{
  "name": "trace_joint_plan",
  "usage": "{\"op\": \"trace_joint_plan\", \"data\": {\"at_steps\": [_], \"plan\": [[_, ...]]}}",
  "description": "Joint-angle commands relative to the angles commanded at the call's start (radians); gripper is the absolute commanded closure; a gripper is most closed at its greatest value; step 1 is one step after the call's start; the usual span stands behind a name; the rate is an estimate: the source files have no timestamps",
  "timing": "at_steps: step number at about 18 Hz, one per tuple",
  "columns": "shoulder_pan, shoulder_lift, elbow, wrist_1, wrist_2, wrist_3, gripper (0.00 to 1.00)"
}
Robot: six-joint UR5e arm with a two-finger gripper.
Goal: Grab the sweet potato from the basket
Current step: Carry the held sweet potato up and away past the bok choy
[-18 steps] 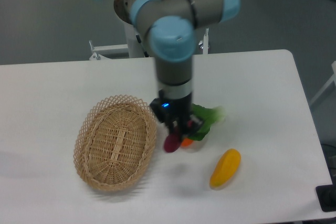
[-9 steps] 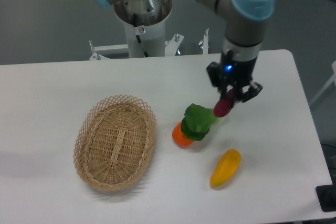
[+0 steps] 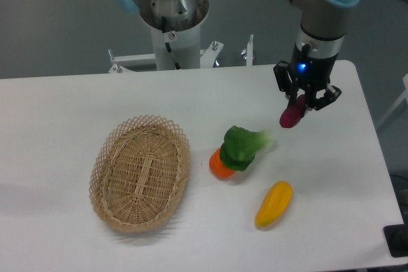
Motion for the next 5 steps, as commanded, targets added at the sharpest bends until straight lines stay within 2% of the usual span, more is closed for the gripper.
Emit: {"op": "trace_joint_plan", "data": {"at_steps": [5], "plan": [[0.000,0.000,0.003,0.002,0.002,0.000,0.68]]}}
